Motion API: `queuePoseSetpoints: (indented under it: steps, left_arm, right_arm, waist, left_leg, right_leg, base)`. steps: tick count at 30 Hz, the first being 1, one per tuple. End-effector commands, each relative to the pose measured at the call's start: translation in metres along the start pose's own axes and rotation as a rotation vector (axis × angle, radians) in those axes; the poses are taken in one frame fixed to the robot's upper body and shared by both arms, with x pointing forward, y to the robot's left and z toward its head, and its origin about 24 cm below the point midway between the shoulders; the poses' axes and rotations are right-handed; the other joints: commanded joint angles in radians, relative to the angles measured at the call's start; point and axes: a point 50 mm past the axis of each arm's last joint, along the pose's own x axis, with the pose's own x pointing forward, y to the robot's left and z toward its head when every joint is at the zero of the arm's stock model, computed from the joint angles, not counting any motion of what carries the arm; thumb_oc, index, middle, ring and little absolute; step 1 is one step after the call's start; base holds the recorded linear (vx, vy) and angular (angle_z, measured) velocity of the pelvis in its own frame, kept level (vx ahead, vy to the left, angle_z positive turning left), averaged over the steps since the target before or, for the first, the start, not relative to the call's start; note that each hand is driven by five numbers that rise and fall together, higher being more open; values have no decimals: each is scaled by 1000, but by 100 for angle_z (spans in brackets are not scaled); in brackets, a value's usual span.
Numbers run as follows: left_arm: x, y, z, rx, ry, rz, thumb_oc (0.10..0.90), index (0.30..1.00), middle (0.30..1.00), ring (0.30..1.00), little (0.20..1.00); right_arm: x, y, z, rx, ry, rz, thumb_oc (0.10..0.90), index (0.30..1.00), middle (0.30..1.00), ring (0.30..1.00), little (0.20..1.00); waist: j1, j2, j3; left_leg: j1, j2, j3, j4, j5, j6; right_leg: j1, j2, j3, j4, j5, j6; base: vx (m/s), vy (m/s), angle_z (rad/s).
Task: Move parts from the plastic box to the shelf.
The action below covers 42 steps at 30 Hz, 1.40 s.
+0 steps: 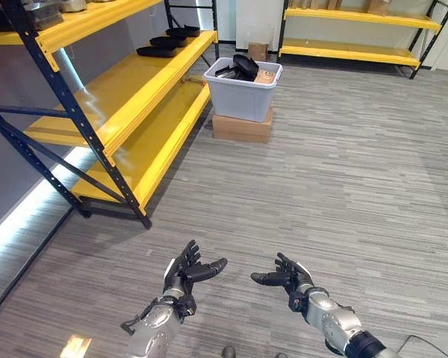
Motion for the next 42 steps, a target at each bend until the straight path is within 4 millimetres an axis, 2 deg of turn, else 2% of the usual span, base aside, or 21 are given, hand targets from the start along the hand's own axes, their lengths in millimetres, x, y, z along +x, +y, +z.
queuePoseSetpoints:
  steps: [1, 5, 7, 9, 12, 16, 18, 19, 22, 23, 24, 25, 26, 27, 29, 30, 31, 36, 37, 38, 42]
  left_arm:
    - [5, -10, 47, 36, -194, -105, 900, 1000, 1000, 1000, 1000]
    - [3, -8, 49, 33, -197, -121, 900, 1000, 1000, 1000, 1000]
    - [6, -6, 55, 17, -212, -113, 900, 1000, 1000, 1000, 1000]
    - [6, -6, 55, 17, -212, -113, 900, 1000, 1000, 1000, 1000]
    - [9, -3, 62, -4, -228, -109, 900, 1000, 1000, 1000, 1000]
    - [8, -4, 59, -12, -212, -122, 900, 1000, 1000, 1000, 1000]
    - [1, 2, 55, -42, -211, -110, 900, 1000, 1000, 1000, 1000]
    - [-2, 6, 52, -39, -202, -99, 900, 1000, 1000, 1000, 1000]
    - [-3, 5, 58, -47, -222, -97, 900, 1000, 1000, 1000, 1000]
    - [-4, 6, 61, -56, -233, -93, 900, 1000, 1000, 1000, 1000]
    - [-6, 8, 59, -75, -232, -80, 900, 1000, 1000, 1000, 1000]
    - [-6, 8, 59, -76, -232, -80, 900, 1000, 1000, 1000, 1000]
    - [-6, 9, 55, -68, -222, -85, 900, 1000, 1000, 1000, 1000]
    - [-6, 9, 55, -68, -222, -85, 900, 1000, 1000, 1000, 1000]
    - [-6, 9, 55, -54, -222, -78, 900, 1000, 1000, 1000, 1000]
    - [-6, 9, 55, -54, -222, -78, 900, 1000, 1000, 1000, 1000]
    - [-4, 10, 54, -49, -221, -75, 900, 1000, 1000, 1000, 1000]
    - [-3, 8, 60, -38, -237, -88, 900, 1000, 1000, 1000, 1000]
    - [-3, 13, 67, 2, -253, -85, 900, 1000, 1000, 1000, 1000]
    - [-3, 13, 67, 1, -253, -85, 900, 1000, 1000, 1000, 1000]
    - [-6, 14, 68, 30, -254, -90, 900, 1000, 1000, 1000, 1000]
  right_arm:
    - [1, 27, 37, 42, -175, 113, 900, 1000, 1000, 1000, 1000]
    - [2, 27, 36, 47, -164, 115, 900, 1000, 1000, 1000, 1000]
    - [4, 30, 44, 57, -187, 106, 900, 1000, 1000, 1000, 1000]
    - [4, 30, 44, 57, -187, 106, 900, 1000, 1000, 1000, 1000]
    - [6, 37, 53, 46, -216, 122, 900, 1000, 1000, 1000, 1000]
    - [4, 32, 44, 37, -197, 113, 900, 1000, 1000, 1000, 1000]
    - [2, 35, 38, 26, -185, 140, 900, 1000, 1000, 1000, 1000]
    - [1, 36, 30, 14, -168, 155, 900, 1000, 1000, 1000, 1000]
    - [1, 34, 31, 23, -177, 143, 900, 1000, 1000, 1000, 1000]
    - [1, 33, 35, 21, -193, 140, 900, 1000, 1000, 1000, 1000]
    - [-2, 27, 41, 31, -226, 121, 900, 1000, 1000, 1000, 1000]
    - [-2, 27, 41, 31, -225, 121, 900, 1000, 1000, 1000, 1000]
    - [-3, 23, 39, 33, -224, 114, 900, 1000, 1000, 1000, 1000]
    - [-3, 23, 39, 33, -224, 114, 900, 1000, 1000, 1000, 1000]
    - [-2, 19, 37, 26, -222, 94, 900, 1000, 1000, 1000, 1000]
    - [-2, 19, 37, 26, -222, 94, 900, 1000, 1000, 1000, 1000]
    - [-2, 18, 35, 19, -218, 93, 900, 1000, 1000, 1000, 1000]
    - [-2, 28, 33, 24, -216, 118, 900, 1000, 1000, 1000, 1000]
    - [-1, 43, 37, 39, -226, 169, 900, 1000, 1000, 1000, 1000]
    - [-1, 43, 37, 39, -226, 169, 900, 1000, 1000, 1000, 1000]
    - [-3, 50, 33, 42, -220, 195, 900, 1000, 1000, 1000, 1000]
  waist:
    - [-7, 2, 12]
    - [-15, -21, 22]
    - [-8, -45, 27]
    - [-10, -43, 30]
    - [7, -79, 13]
    - [-25, -81, -35]
    - [-39, -66, -64]
    - [-38, -72, -75]
    - [12, -105, -18]
    - [45, -128, 21]
    - [68, -149, 49]
    - [71, -150, 51]
    - [77, -152, 50]
    - [79, -154, 52]
    - [96, -131, 50]
    - [96, -131, 50]
    - [106, -114, 42]
    - [118, -113, -4]
    - [123, -135, 0]
    - [121, -134, -4]
    - [105, -127, -9]
  left_leg:
    - [59, 67, -91, 15, -101, -37]
    - [133, 51, -110, -25, -134, -53]
    - [158, 56, -106, -32, -172, -85]
    - [161, 58, -107, -32, -173, -86]
    - [235, 93, -81, -10, -250, -130]
    - [290, 165, -107, 34, -275, -157]
    - [303, 229, -129, 126, -218, -182]
    - [234, 258, -138, 290, -97, -187]
    - [0, 226, -201, 709, 59, -161]
    - [-110, 213, -194, 778, 35, -126]
    - [-237, 214, -86, 560, -45, -125]
    - [-231, 214, -83, 557, -44, -125]
    - [-244, 253, -36, 326, -30, -140]
    - [-238, 252, -33, 320, -28, -140]
    - [-234, 274, -51, 36, 93, -173]
    - [-234, 274, -50, 35, 94, -173]
    - [-233, 266, -95, -133, 151, -191]
    - [-220, 235, -134, -98, 170, -183]
    - [-255, 149, -131, 89, 45, -128]
    - [-259, 150, -133, 89, 46, -128]
    - [-198, 77, -137, 125, -29, -61]
  right_leg:
    - [-47, -103, 48, 177, 131, 86]
    - [-60, -62, 21, -179, 120, 79]
    - [-48, -100, -22, -455, 203, 118]
    - [-41, -98, -25, -461, 206, 118]
    - [-5, -103, -138, -564, 254, 145]
    - [-19, -46, -65, -502, 222, 115]
    - [-59, 11, -92, -358, 132, 68]
    - [-24, 84, -64, -356, 85, 17]
    - [56, 137, -45, -386, 36, -46]
    - [92, 148, -36, -396, 11, -63]
    - [148, 143, -34, -431, -9, -48]
    - [150, 142, -31, -431, -9, -48]
    - [175, 140, -36, -448, -27, -38]
    - [177, 138, -34, -448, -27, -38]
    - [216, 162, -30, -456, -54, -34]
    - [216, 162, -30, -456, -54, -34]
    - [260, 182, -24, -459, -90, -33]
    - [312, 151, -9, -437, -118, -3]
    - [257, 67, 13, -216, -90, 43]
    - [254, 68, 12, -216, -89, 43]
    - [159, 34, 70, 77, 108, 78]
  base:
    - [161, 184, 44]
    - [229, 18, 7]
    - [310, -111, 12]
    - [214, -67, 20]
    - [428, -113, 12]
    - [514, -135, 24]
    - [786, -231, 66]
    - [523, -252, 26]
    - [363, -274, -49]
    - [476, -197, -75]
    - [407, -111, -54]
    - [511, 66, -27]
    - [208, 75, -32]
    - [318, 132, -30]
    - [251, 119, -48]
    - [398, 190, -50]
    - [258, 128, -46]
    - [466, 389, -30]
    - [554, 676, 6]
    - [480, 621, 2]
    - [288, 392, 17]
